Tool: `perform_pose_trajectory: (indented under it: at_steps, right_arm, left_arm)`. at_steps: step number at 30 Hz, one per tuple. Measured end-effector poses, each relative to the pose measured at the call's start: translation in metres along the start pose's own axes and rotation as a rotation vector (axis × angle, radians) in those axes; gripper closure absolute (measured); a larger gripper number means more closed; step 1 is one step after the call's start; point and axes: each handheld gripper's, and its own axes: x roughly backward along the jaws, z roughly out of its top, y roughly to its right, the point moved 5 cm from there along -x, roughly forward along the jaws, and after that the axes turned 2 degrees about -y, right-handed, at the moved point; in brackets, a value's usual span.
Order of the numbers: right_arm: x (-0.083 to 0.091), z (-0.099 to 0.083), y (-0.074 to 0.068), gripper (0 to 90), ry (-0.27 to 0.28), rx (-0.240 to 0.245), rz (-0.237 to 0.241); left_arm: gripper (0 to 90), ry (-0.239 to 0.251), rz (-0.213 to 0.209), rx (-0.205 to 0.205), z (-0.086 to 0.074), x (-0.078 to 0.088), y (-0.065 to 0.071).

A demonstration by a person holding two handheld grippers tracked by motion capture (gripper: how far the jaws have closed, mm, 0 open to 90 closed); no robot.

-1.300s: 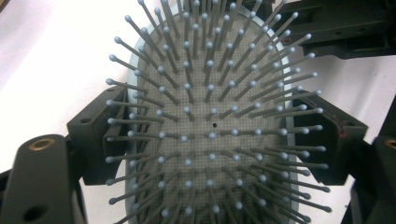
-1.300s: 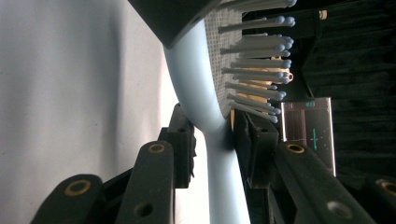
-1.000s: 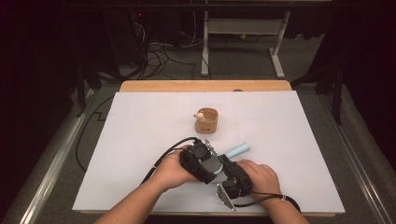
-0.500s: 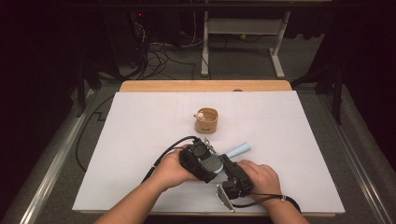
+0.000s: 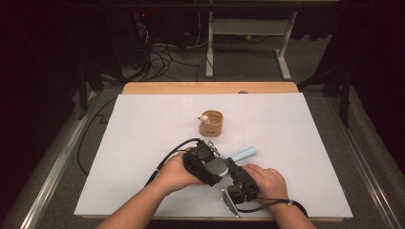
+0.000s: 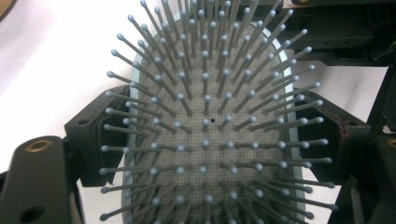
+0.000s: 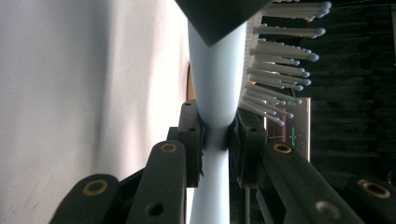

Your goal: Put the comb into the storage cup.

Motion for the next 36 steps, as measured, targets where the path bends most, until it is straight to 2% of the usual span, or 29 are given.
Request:
perform_pose_trajectory:
  at_steps: [15, 21, 26, 36]
  right_arm:
    - [0.0003, 0.0002, -0.0005, 79.0, 0.001, 0.001, 0.006]
    - [0.0003, -0.0001, -0.0001, 79.0, -0.003, -0.002, 0.007]
    - [-0.0007, -0.0020, 0.0002, 78.9, -0.012, -0.001, 0.009]
    - [-0.0009, -0.0066, 0.0001, 78.9, -0.034, -0.007, 0.009]
  left_arm:
    - [17.7, -0.002, -0.006, -0.007, -0.0013, 0.0009, -0.0023]
    - [10.8, 0.001, 0.000, 0.004, -0.0019, 0.0004, -0.0051]
    - [3.1, -0.018, 0.000, 0.005, -0.0037, -0.0001, -0.0066]
    - [0.3, -0.009, -0.006, 0.013, -0.0099, 0.0052, -0.0089]
